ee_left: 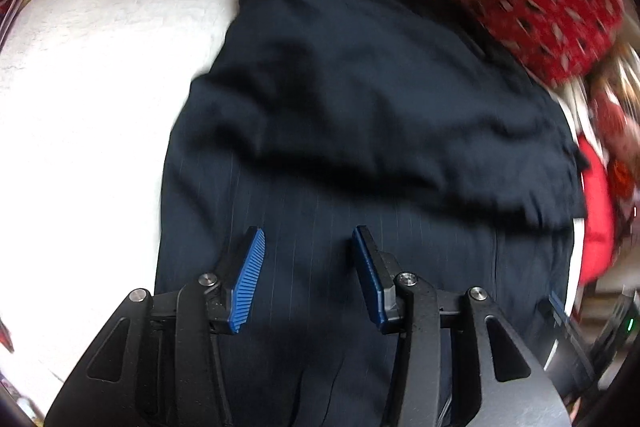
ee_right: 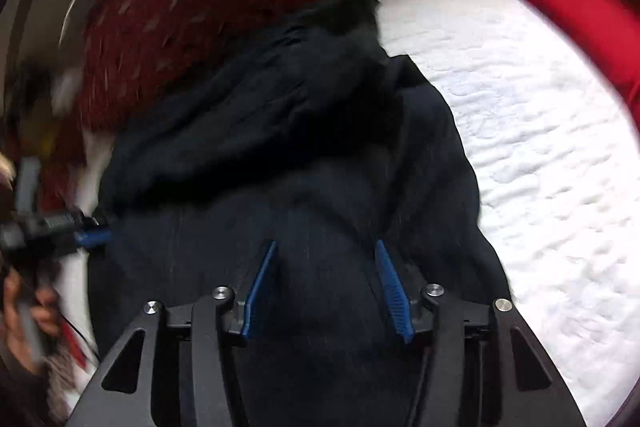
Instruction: Fold large clothes
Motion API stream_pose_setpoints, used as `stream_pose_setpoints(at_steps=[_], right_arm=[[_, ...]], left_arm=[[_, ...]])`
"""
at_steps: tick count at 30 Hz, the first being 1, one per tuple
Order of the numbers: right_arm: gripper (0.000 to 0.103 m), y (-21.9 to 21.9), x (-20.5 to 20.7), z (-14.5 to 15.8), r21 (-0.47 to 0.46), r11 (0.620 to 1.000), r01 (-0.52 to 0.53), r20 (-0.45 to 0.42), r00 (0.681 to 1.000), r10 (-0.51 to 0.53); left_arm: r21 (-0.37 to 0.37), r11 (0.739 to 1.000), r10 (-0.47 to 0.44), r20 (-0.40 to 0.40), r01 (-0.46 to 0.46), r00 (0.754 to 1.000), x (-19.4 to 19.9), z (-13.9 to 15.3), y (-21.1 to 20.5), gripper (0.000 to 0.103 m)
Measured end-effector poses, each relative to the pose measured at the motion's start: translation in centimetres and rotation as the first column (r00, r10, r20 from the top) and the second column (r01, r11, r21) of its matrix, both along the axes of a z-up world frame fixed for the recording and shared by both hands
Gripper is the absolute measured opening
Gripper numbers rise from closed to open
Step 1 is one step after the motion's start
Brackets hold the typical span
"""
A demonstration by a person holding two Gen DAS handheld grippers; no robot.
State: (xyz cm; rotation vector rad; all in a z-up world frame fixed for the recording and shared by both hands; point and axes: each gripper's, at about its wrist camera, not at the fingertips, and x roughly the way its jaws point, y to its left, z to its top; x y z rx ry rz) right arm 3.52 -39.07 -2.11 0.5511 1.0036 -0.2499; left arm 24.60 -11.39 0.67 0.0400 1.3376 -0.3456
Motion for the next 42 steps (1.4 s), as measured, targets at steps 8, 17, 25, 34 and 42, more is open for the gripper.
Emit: stream_pose_setpoints(at_steps=[8, 17, 25, 34, 42], right_arm=[[0.062, 0.0, -7.3, -0.5, 0.193, 0.981, 0.023, -0.076, 0.997, -0.008], [0.066, -0.7, -17.2, 0.5, 0.164, 0.978, 0.129, -0.088, 0.989, -0.115], [0.068, -2.4, -18.7, -2.4, 0.257, 0.960, 0.112, -0.112, 0.990, -0.086], [0.061, 3.2, -16.0, -4.8, 0.187, 0.965, -0.184, -0.159, 0.964, 0.215], [0.006, 4.8, -16.1, -1.1, 0.249, 0.925, -0.288, -0.029, 0.952, 0.305]], left_arm=[[-0.076, 0.997, -0.041, -0.147, 0.030, 0.988, -7.0, -0.6, 7.0, 0.044], [-0.140, 0.990, 0.002, -0.194, -0.030, 0.981, -12.3, -1.7, 16.4, 0.044], [-0.217, 0.976, -0.049, -0.310, -0.020, 0.949, -15.0, -5.4, 16.7, 0.052], [-0.124, 0.987, -0.129, -0.225, 0.103, 0.966, -17.9, -6.1, 13.6, 0.042], [-0.427, 0.904, -0.146, -0.247, 0.027, 0.958, -18.7, -1.9, 15.5, 0.013]])
